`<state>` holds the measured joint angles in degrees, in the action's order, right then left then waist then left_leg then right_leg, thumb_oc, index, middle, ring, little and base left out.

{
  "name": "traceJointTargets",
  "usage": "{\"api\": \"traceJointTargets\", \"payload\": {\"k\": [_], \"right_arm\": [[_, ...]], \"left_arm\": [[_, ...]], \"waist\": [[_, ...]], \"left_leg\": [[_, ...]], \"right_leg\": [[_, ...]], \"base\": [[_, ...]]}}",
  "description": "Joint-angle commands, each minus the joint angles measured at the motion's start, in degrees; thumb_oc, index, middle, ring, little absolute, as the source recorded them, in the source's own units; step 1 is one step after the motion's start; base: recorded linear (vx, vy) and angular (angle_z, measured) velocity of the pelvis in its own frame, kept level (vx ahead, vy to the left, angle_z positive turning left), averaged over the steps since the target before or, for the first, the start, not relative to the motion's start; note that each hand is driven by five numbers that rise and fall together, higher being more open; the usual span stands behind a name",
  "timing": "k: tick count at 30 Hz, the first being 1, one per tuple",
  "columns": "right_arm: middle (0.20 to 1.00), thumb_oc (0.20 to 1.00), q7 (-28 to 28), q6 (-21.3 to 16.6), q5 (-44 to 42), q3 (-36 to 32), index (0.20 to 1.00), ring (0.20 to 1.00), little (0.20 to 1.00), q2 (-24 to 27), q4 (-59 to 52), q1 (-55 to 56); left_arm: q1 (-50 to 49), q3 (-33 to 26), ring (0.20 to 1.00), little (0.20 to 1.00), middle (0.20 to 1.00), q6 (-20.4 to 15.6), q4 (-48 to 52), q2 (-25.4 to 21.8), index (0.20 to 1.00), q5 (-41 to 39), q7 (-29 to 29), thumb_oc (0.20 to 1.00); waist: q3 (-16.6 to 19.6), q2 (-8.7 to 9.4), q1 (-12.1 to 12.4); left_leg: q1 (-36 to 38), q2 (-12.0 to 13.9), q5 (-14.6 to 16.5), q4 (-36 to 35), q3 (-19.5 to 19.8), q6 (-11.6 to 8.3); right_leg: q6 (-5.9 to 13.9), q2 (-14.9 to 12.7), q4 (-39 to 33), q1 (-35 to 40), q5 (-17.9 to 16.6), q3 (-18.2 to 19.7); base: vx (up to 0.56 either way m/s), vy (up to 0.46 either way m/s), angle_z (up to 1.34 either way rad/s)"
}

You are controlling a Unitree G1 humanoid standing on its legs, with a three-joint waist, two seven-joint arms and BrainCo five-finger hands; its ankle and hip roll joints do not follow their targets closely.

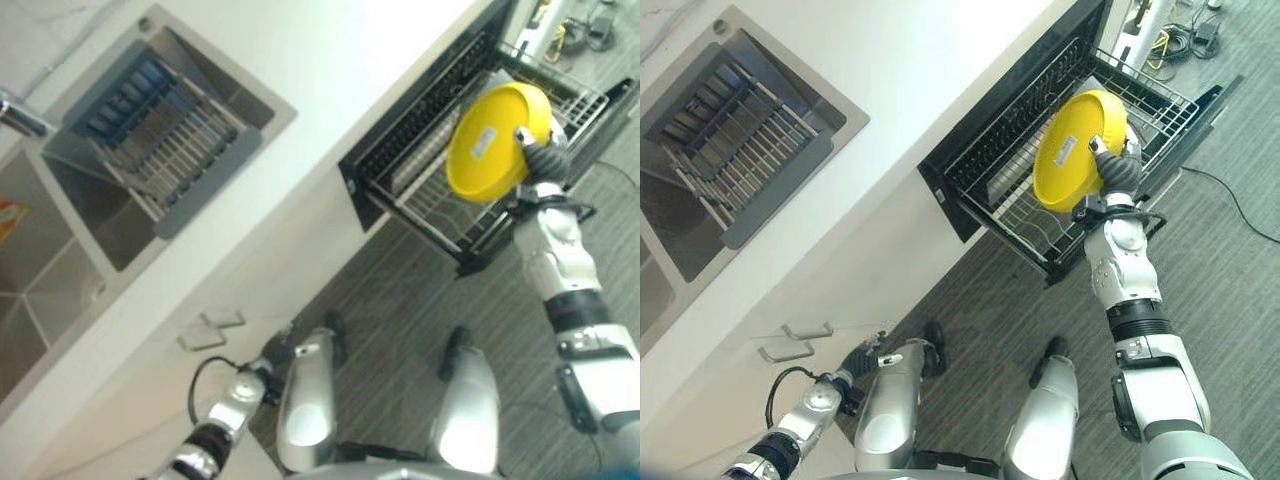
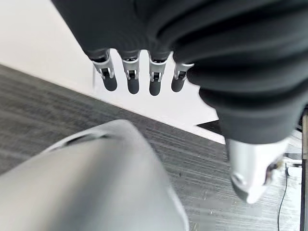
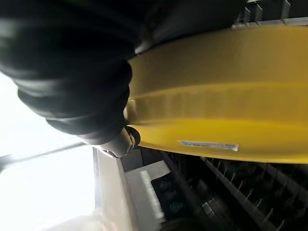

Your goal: Place the dishes in the dishwasher.

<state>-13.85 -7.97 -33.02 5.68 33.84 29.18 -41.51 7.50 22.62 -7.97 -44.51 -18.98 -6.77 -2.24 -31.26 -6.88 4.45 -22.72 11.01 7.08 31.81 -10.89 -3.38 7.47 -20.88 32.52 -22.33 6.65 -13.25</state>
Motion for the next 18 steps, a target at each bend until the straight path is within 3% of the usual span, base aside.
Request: {"api": "traceJointTargets", "payload": {"k": [1, 4, 8, 13, 18], "right_arm": [[0.200, 0.200, 0.07, -1.04, 10.63, 0.18, 0.200, 0.200, 0.200, 3.76, -0.89, -8.10], [0.200, 0.200, 1.00, 1.78, 20.11, 4.82, 0.200, 0.200, 0.200, 9.66, 2.39, -12.03], [0.200, 0.200, 2.14, 4.21, 23.23, 8.19, 0.200, 0.200, 0.200, 12.76, 4.69, -15.72], [0.200, 0.200, 3.33, 7.77, 29.67, 15.80, 0.200, 0.200, 0.200, 13.94, 10.73, -23.17], [0.200, 0.200, 5.27, 6.96, 36.26, 19.69, 0.200, 0.200, 0.200, 13.81, 13.19, -25.91]], "left_arm": [[-2.27, 1.11, 1.000, 1.000, 1.000, -2.15, 1.60, -3.42, 1.000, 3.45, -2.92, 1.000], [-3.16, 0.77, 1.000, 1.000, 1.000, -2.28, 4.30, -5.57, 1.000, 4.79, -2.87, 1.000], [-3.48, 0.98, 1.000, 1.000, 1.000, -1.39, 6.48, -7.54, 1.000, 4.79, -2.15, 1.000], [-3.02, 1.91, 1.000, 1.000, 1.000, -2.22, 6.67, -8.94, 1.000, 4.35, -2.06, 1.000], [-2.69, 2.74, 1.000, 1.000, 1.000, -2.16, 7.33, -9.59, 1.000, 3.54, -2.22, 1.000]], "waist": [[1.47, 1.85, 2.09], [1.47, 2.12, 3.38], [1.47, 2.17, 4.59], [1.47, 2.13, 6.12], [1.47, 2.08, 6.68]], "left_leg": [[2.83, -2.21, 1.14, -3.31, 2.71, 1.50], [0.41, -2.11, 1.53, -1.42, 3.83, 1.74], [-1.10, -2.07, 0.06, -2.91, 4.63, 1.59], [-2.64, -2.51, -2.44, -6.33, 5.23, 1.16], [-3.46, -2.71, -2.70, -6.61, 5.42, 1.27]], "right_leg": [[-4.28, 1.09, 12.92, 1.45, 10.42, -3.95], [-4.76, 1.07, 15.05, -0.36, 11.02, -4.42], [-4.24, 1.67, 13.84, -1.59, 10.00, -4.89], [-3.05, 2.48, 9.92, -2.90, 7.38, -5.44], [-2.82, 2.63, 9.01, -3.37, 6.65, -5.51]], "base": [[-0.03, -0.033, 0.10], [0.00, -0.036, 0.11], [-0.01, -0.047, 0.14], [-0.01, 0.005, 0.06], [0.00, 0.005, 0.02]]}}
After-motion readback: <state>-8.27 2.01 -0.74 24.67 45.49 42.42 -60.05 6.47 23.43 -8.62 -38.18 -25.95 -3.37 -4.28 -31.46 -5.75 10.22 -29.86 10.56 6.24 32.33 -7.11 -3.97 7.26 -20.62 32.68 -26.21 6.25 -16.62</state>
